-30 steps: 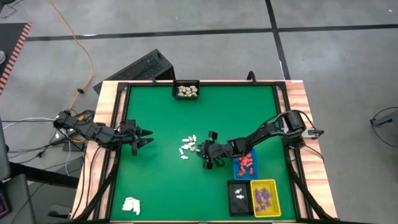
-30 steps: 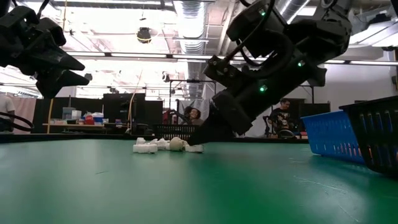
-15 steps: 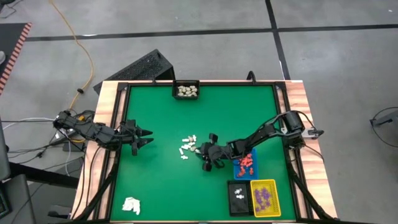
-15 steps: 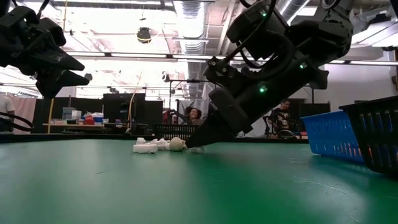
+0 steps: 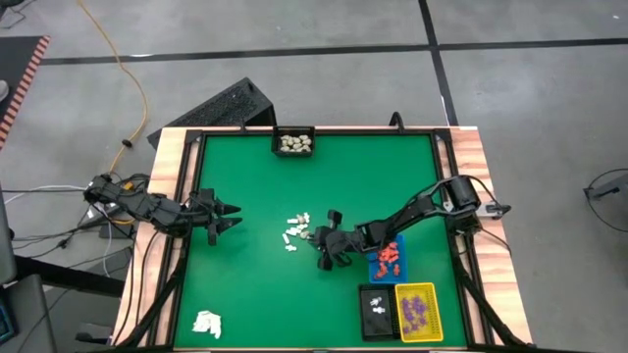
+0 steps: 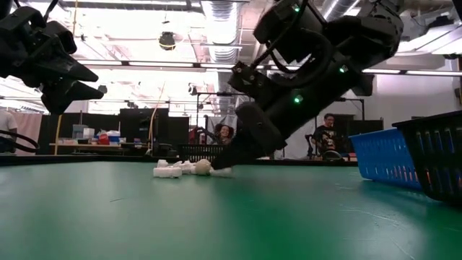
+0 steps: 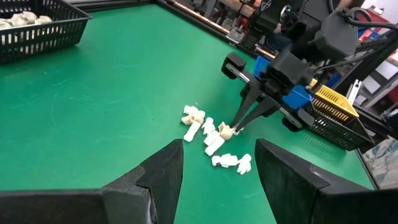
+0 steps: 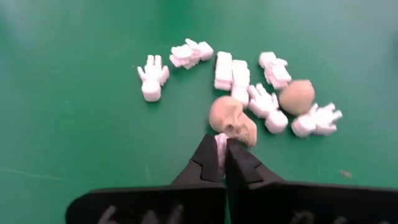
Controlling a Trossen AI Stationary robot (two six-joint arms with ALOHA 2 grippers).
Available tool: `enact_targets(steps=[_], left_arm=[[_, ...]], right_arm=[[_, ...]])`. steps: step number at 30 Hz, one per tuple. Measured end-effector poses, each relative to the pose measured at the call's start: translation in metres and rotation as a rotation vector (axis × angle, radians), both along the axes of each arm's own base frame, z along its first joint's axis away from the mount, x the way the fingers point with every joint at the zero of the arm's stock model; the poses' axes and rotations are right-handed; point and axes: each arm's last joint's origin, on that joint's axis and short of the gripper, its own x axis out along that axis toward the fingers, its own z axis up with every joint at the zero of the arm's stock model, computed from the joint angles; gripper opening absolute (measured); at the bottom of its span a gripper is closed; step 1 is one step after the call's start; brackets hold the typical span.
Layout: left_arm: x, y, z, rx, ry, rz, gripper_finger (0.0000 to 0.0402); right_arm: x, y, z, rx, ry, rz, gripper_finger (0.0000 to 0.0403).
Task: Sort Halloween decoration
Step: Put the white skeleton toy into the bottom black bin
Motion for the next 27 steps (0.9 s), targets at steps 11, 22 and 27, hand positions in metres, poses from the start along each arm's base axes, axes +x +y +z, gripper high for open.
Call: enact_targets(steps=[11,22,27], left_arm=[[0.000,0.000,0.000,-0.012,-0.004,-0.006,0.0189],[0.000,-0.001,0.000,-0.026,-0.002,-0.023,0.0189],[0.000,-0.001,0.000,-0.017,-0.002,-0.025,0.0189]], right_arm=[[-0.004,0.029,0.054,-0.039,0.028,0.108,0.0001],[-0.102,0.095,0.127,0.238,0.164,0.139,0.0000],[-0.150,0.121,0.141,0.390,0.222,0.116,0.0000]])
